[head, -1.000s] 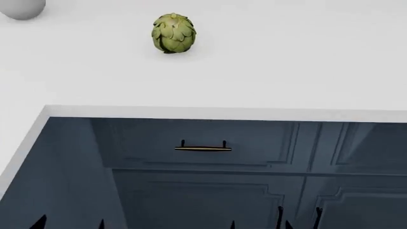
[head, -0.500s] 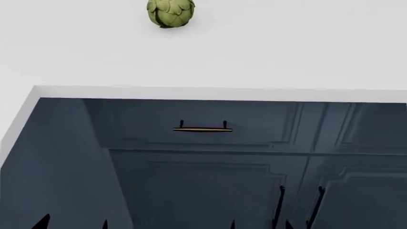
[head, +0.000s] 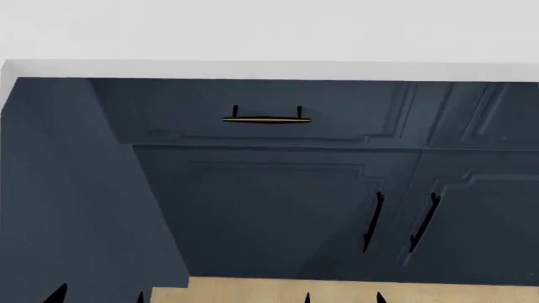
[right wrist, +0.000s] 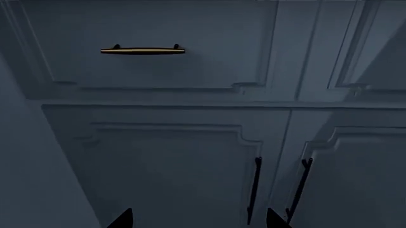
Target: Open the left drawer.
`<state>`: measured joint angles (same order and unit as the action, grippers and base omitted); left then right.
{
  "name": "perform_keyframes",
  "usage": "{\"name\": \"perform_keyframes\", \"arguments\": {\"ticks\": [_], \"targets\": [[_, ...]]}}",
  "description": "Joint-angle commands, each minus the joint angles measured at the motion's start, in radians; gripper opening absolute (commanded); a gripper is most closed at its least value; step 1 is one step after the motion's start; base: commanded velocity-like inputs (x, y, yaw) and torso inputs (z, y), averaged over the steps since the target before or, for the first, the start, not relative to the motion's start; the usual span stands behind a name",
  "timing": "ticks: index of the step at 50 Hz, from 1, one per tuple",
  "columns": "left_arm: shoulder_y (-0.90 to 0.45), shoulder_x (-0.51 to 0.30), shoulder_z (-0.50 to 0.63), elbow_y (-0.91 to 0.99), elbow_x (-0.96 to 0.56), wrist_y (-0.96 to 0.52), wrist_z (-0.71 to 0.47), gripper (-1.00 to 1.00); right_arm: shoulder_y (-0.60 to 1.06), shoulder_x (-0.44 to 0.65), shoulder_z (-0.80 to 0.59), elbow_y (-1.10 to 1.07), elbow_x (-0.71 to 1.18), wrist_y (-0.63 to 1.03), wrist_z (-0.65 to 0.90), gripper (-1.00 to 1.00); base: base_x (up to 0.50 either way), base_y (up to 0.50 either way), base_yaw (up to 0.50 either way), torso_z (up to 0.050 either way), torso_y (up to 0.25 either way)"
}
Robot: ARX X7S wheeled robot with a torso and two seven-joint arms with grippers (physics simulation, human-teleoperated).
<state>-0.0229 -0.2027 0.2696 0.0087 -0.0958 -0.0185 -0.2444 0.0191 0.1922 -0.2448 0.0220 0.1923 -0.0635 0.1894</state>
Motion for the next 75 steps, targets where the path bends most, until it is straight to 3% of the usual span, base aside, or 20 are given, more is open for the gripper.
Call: {"name": "perform_keyframes", "arguments": {"ticks": [1, 23, 42, 75], "targets": [[-0.007, 0.017, -0.017, -0.018, 0.01, 0.001, 0.015, 1.0, -0.001, -0.011, 0.015, -0.01, -0.015, 0.011, -0.015, 1.0, 0.0, 0.0, 0.0, 0.0, -0.215], [-0.021, 0.012, -0.002, -0.002, 0.01, -0.075, -0.008, 1.0, 0.008, -0.004, 0.002, 0.014, -0.009, -0.004, -0.008, 1.0, 0.0, 0.0, 0.0, 0.0, -0.01], [-0.016, 0.007, -0.004, -0.014, -0.02, -0.02, -0.004, 1.0, -0.001, 0.009, -0.014, -0.017, 0.011, -0.003, -0.017, 1.0, 0.0, 0.0, 0.0, 0.0, 0.0], [-0.016, -0.004, 0.009, -0.008, -0.031, -0.019, -0.022, 1.0, 0.005, 0.02, -0.032, -0.006, 0.02, -0.008, -0.006, 1.0, 0.21, 0.0, 0.0, 0.0, 0.0]]}}
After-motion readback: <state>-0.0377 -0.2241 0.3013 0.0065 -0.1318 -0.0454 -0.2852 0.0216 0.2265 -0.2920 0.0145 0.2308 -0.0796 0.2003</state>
